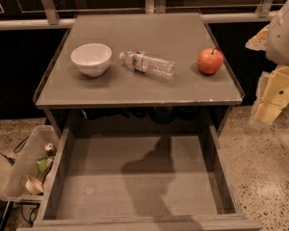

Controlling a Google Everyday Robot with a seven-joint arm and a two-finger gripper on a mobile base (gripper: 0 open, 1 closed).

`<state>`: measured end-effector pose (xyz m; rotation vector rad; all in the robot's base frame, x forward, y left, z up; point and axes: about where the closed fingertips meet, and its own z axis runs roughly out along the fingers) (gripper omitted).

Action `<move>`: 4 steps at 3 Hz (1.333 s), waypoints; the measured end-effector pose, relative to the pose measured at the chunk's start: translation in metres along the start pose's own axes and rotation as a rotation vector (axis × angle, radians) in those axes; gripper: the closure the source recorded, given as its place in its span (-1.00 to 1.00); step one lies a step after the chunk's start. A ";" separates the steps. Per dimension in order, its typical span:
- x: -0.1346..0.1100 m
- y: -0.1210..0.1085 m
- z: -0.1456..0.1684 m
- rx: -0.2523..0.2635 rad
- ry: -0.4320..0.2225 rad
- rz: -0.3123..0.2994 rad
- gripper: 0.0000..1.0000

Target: Place water bottle into top drawer

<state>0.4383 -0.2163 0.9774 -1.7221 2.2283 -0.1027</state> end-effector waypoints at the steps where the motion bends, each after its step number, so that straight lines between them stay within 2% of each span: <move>1: 0.000 0.000 0.000 0.000 0.000 0.000 -1.00; 2: -0.004 -0.003 0.000 0.003 -0.016 0.001 -1.00; 3: -0.009 -0.014 0.004 0.004 -0.061 0.023 -1.00; 4: -0.022 -0.041 0.028 -0.002 -0.091 0.078 -1.00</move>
Offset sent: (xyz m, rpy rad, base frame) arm 0.0080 0.0064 -0.0009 0.0375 0.0056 0.0076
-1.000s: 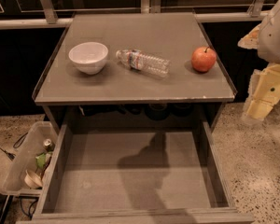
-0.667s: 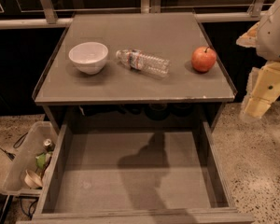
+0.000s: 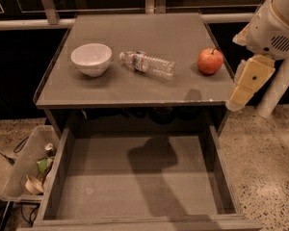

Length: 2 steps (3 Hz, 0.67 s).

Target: Place water bottle into top drawer

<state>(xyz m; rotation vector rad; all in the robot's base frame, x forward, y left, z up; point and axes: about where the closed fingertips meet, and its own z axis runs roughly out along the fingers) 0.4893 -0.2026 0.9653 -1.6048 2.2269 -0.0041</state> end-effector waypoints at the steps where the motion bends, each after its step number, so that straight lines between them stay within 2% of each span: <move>1: 0.000 0.002 0.001 0.001 -0.014 -0.011 -1.00; 2: -0.031 0.005 0.018 -0.007 -0.132 -0.086 -1.00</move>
Offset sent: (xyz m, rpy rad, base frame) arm 0.0315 0.0964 -0.0007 0.2738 -0.1994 0.2826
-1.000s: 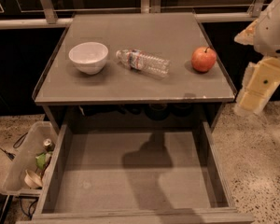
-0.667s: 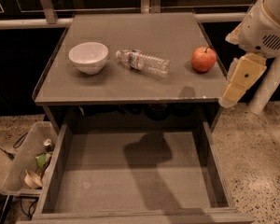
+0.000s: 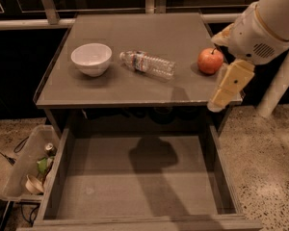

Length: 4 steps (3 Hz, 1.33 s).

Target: Place water bottle into top drawer

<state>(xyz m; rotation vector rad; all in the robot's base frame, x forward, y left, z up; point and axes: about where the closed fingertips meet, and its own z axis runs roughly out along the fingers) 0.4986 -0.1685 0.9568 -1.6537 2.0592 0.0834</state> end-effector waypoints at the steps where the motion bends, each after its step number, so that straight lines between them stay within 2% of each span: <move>1: -0.041 -0.010 0.020 -0.005 -0.158 -0.077 -1.00; 2: -0.083 -0.042 0.053 -0.034 -0.221 -0.083 -1.00; 3: -0.085 -0.042 0.057 -0.041 -0.228 -0.081 -1.00; 4: -0.093 -0.054 0.085 -0.079 -0.280 -0.074 -1.00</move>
Offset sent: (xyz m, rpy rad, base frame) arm 0.0644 0.0890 0.0034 0.2563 -0.0922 0.1923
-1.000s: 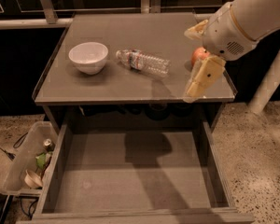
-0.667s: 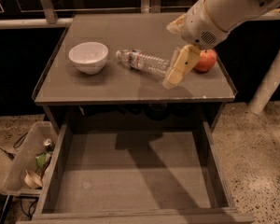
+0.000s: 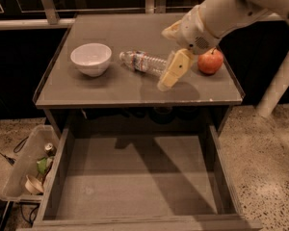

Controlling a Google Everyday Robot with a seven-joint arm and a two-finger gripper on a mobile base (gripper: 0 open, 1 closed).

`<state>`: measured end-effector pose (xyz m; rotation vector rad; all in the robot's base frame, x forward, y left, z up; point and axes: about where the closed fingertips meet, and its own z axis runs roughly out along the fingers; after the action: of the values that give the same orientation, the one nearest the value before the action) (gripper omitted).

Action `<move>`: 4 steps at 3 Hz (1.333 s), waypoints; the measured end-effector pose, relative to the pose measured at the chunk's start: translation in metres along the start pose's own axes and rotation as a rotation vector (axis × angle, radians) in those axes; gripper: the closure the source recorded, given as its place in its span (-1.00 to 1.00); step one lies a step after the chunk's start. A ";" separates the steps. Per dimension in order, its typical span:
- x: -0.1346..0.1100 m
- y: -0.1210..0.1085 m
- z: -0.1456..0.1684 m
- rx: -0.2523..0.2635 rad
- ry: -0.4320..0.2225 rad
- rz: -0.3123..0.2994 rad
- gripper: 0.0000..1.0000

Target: Place water bottle into top drawer

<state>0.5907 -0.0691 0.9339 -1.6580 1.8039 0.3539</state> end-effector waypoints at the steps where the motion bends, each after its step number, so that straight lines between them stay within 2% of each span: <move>1: 0.012 -0.026 0.026 0.001 -0.079 0.078 -1.00; 2: 0.016 -0.048 0.042 0.015 -0.130 0.141 -1.00; 3: 0.013 -0.063 0.054 0.035 -0.141 0.168 -1.00; 4: 0.008 -0.070 0.067 0.073 -0.075 0.164 -1.00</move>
Offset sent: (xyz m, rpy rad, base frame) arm 0.0903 0.0035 -0.0395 0.2462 0.0686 -0.1500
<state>0.6772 -0.0461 0.8945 -1.4324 1.8785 0.4115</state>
